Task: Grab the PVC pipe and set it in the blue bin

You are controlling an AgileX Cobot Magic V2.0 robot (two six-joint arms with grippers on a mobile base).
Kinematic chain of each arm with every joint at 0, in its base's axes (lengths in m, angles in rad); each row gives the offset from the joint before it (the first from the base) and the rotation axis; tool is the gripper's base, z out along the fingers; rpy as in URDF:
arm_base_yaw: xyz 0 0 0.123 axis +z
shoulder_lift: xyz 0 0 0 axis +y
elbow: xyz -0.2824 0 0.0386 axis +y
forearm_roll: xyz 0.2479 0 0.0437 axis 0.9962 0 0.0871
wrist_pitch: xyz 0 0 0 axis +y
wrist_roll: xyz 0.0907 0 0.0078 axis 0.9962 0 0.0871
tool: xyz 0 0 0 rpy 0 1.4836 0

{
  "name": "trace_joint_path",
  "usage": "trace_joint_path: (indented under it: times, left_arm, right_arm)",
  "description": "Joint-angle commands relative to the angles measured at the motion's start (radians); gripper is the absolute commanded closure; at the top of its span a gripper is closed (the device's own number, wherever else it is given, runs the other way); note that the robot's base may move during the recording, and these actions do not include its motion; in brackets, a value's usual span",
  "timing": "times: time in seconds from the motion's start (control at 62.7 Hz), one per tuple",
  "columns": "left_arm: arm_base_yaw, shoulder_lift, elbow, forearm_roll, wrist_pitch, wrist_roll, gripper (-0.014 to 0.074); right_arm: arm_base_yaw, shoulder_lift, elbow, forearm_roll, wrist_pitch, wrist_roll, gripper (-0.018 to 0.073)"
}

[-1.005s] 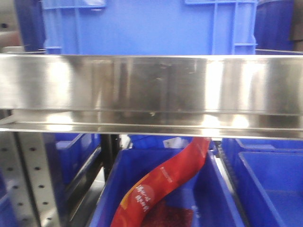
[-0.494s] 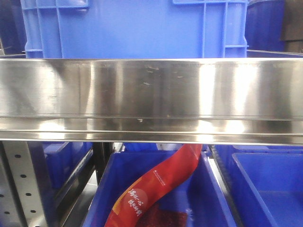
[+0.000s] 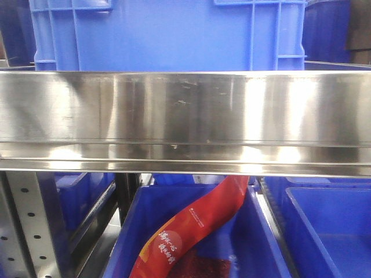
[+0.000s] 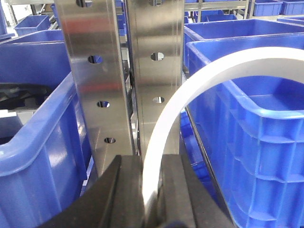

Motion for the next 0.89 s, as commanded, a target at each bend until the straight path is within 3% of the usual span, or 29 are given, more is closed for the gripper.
trace_joint_path:
  times: [0.0, 0.877]
  left_arm:
    - [-0.005, -0.005, -0.003, -0.006, -0.028, -0.002, 0.0707]
    - [-0.005, -0.005, -0.003, -0.006, -0.088, -0.002, 0.0707]
  right_arm:
    - [0.0, -0.005, 0.001, -0.001, -0.028, -0.003, 0.0721]
    - [0.0, -0.005, 0.001, -0.001, -0.031, -0.003, 0.0721]
